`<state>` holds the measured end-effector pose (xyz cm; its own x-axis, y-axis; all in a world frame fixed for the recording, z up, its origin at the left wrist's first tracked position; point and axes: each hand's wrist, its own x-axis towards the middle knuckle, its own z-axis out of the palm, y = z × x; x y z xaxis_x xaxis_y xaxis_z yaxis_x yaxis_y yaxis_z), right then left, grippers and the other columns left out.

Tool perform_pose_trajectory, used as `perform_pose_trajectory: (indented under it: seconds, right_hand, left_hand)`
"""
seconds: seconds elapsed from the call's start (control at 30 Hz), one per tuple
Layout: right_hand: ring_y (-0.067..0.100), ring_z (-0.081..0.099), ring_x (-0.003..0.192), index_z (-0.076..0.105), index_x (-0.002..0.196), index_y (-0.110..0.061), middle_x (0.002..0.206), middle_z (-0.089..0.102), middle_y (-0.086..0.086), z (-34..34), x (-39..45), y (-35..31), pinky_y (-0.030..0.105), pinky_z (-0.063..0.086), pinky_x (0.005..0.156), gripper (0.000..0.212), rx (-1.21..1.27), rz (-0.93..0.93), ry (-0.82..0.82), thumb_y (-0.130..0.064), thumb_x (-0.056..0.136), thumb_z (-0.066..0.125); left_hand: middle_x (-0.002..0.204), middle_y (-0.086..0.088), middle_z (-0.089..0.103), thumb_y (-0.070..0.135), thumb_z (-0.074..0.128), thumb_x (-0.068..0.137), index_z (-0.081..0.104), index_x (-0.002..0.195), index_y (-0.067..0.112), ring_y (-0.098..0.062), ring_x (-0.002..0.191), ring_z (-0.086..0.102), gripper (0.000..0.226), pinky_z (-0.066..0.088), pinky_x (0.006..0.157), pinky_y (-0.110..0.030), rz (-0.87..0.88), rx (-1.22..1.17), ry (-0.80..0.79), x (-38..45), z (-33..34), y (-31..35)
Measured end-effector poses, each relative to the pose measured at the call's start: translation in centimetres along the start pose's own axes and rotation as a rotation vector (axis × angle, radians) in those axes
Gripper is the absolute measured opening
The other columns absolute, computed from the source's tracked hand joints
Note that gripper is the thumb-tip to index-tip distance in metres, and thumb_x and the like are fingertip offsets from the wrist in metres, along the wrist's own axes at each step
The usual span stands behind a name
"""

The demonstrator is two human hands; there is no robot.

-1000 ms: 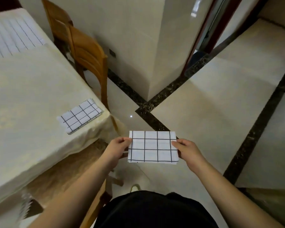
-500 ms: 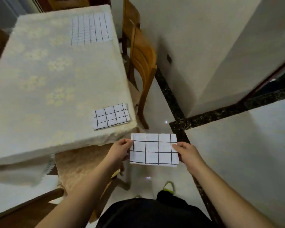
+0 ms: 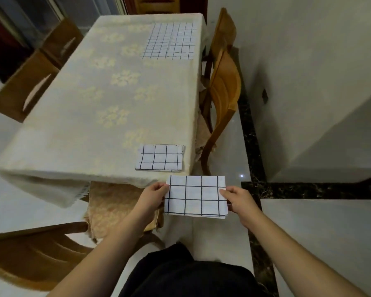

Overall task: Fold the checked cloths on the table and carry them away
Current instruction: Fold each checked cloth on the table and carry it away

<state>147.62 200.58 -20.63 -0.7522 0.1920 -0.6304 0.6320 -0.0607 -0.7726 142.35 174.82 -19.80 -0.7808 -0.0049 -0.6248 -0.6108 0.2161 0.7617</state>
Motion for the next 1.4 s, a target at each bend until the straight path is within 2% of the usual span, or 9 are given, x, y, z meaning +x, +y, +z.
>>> perform_pose_trajectory:
  seconds: [0.3, 0.43, 0.6, 0.77, 0.87, 0.97, 1.1, 1.27, 1.4]
  right_hand:
    - [0.022, 0.069, 0.083, 0.064, 0.096, -0.005, 0.094, 0.07, 0.013, 4.8, 6.0, -3.1, 0.032, 0.058, 0.07, 0.01, -0.026, 0.076, -0.091, -0.014, 0.093, 0.062]
    - [0.026, 0.069, 0.088, 0.063, 0.098, -0.004, 0.101, 0.069, 0.017, 7.7, 8.6, -4.8, 0.032, 0.058, 0.069, 0.01, -0.074, 0.113, -0.128, -0.013, 0.093, 0.062]
    - [0.024, 0.068, 0.085, 0.062, 0.098, 0.0, 0.103, 0.069, 0.018, 10.6, 11.5, -7.1, 0.025, 0.056, 0.061, 0.011, -0.134, 0.12, -0.139, -0.01, 0.093, 0.06]
    - [0.027, 0.066, 0.087, 0.059, 0.109, 0.006, 0.104, 0.066, 0.021, 12.1, 13.8, -8.4, 0.031, 0.059, 0.071, 0.021, -0.15, 0.113, -0.117, -0.007, 0.093, 0.06]
    - [0.028, 0.065, 0.083, 0.064, 0.102, 0.001, 0.103, 0.067, 0.025, 12.5, 15.4, -8.7, 0.038, 0.057, 0.077, 0.014, -0.225, 0.094, -0.096, -0.008, 0.09, 0.064]
    - [0.023, 0.062, 0.075, 0.065, 0.098, -0.003, 0.089, 0.067, 0.018, 12.9, 16.5, -9.1, 0.036, 0.056, 0.073, 0.012, -0.282, 0.091, -0.074, -0.009, 0.088, 0.067]
    - [0.018, 0.064, 0.073, 0.062, 0.098, -0.008, 0.088, 0.068, 0.011, 13.2, 17.2, -9.7, 0.025, 0.054, 0.061, 0.014, -0.382, 0.106, -0.065, -0.014, 0.087, 0.07]
    - [0.013, 0.062, 0.068, 0.064, 0.095, -0.013, 0.083, 0.069, 0.007, 13.4, 17.9, -9.9, 0.019, 0.049, 0.055, 0.011, -0.478, 0.084, -0.046, -0.019, 0.087, 0.07]
    - [0.016, 0.066, 0.071, 0.066, 0.092, -0.013, 0.08, 0.07, 0.005, 13.5, 18.2, -9.6, 0.03, 0.058, 0.068, 0.012, -0.529, 0.057, -0.034, -0.021, 0.086, 0.071]
  left_hand:
    - [0.094, -0.008, 0.072, 0.031, 0.065, 0.09, 0.071, 0.096, 0.015, -0.028, 0.089, 0.067, 0.018, 0.055, 0.079, -0.043, -0.011, -0.078, 0.082, 5.4, -4.1, 0.8]
    - [0.09, -0.005, 0.07, 0.03, 0.062, 0.093, 0.07, 0.098, 0.015, -0.021, 0.078, 0.062, 0.018, 0.049, 0.061, -0.031, -0.014, -0.099, 0.13, 8.2, -6.6, 1.6]
    - [0.097, -0.011, 0.069, 0.025, 0.06, 0.093, 0.068, 0.096, 0.014, -0.027, 0.09, 0.063, 0.013, 0.052, 0.075, -0.038, -0.037, -0.076, 0.128, 12.0, -8.9, 2.4]
    - [0.093, -0.006, 0.068, 0.023, 0.062, 0.092, 0.067, 0.095, 0.013, -0.022, 0.086, 0.063, 0.012, 0.054, 0.07, -0.034, 0.02, 0.102, 0.196, 15.3, -10.1, 3.5]
    - [0.088, -0.002, 0.068, 0.026, 0.063, 0.091, 0.067, 0.093, 0.016, -0.019, 0.079, 0.063, 0.012, 0.053, 0.064, -0.031, 0.051, 0.23, 0.228, 16.7, -10.3, 4.1]
    - [0.083, -0.002, 0.068, 0.028, 0.063, 0.091, 0.067, 0.091, 0.017, -0.019, 0.073, 0.062, 0.011, 0.053, 0.064, -0.034, 0.079, 0.305, 0.25, 17.7, -10.4, 4.3]
    - [0.081, 0.001, 0.066, 0.028, 0.063, 0.091, 0.066, 0.096, 0.019, -0.017, 0.072, 0.062, 0.011, 0.052, 0.063, -0.032, 0.109, 0.393, 0.27, 18.4, -10.7, 4.6]
    - [0.078, 0.009, 0.062, 0.028, 0.064, 0.091, 0.065, 0.099, 0.021, -0.004, 0.071, 0.056, 0.011, 0.039, 0.058, -0.017, 0.139, 0.495, 0.284, 18.7, -10.9, 4.4]
    - [0.079, 0.011, 0.061, 0.028, 0.064, 0.091, 0.066, 0.103, 0.018, -0.003, 0.072, 0.055, 0.015, 0.039, 0.061, -0.017, 0.138, 0.502, 0.303, 18.7, -10.6, 4.2]
